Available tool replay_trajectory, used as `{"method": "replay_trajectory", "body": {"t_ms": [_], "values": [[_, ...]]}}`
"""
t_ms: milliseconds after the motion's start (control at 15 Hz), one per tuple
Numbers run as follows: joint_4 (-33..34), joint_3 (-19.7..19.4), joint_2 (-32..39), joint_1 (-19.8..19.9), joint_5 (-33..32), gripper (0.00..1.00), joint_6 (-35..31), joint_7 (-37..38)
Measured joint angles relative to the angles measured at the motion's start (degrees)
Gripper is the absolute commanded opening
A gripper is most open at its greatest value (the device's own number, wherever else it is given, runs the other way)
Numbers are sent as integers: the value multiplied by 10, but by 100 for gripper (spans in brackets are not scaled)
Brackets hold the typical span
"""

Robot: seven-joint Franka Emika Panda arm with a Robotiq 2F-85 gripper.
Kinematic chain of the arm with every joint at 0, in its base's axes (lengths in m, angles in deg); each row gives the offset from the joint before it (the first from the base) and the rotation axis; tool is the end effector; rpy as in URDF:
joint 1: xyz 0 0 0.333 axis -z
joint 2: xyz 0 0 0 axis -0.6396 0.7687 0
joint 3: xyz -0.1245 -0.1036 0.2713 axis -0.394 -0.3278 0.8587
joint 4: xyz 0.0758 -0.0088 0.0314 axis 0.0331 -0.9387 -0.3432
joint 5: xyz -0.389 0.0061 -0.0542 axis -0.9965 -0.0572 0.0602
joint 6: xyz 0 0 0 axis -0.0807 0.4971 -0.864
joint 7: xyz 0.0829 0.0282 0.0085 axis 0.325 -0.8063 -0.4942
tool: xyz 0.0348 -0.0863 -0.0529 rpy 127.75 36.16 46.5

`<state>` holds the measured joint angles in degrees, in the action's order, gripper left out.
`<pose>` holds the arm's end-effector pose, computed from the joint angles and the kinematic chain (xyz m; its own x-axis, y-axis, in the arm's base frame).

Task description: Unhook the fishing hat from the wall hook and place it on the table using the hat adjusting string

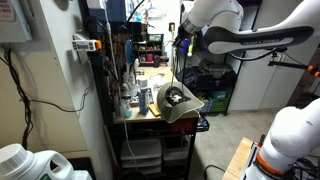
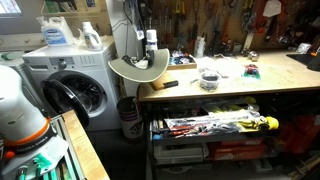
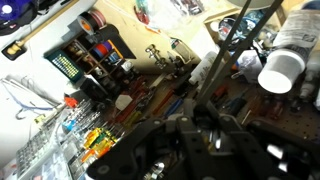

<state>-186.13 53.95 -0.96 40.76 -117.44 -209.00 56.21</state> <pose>0.4208 0.1028 0.6971 0.6315 0.5146 0.5800 0.0639 -0.7800 0.6225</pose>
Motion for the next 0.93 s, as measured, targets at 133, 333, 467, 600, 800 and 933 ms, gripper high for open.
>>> {"method": "replay_trajectory", "body": {"t_ms": [133, 333, 467, 600, 800, 933], "values": [[-8, -2, 0, 17, -29, 4, -28, 6], [-22, -4, 1, 43, -77, 4, -57, 30], [-33, -5, 4, 59, -113, 4, -67, 54], [-42, -3, 7, 82, -172, 4, -67, 103], [-44, -2, 15, 111, -261, 4, -56, 184], [-44, -2, 25, 112, -306, 4, -26, 225]]}}
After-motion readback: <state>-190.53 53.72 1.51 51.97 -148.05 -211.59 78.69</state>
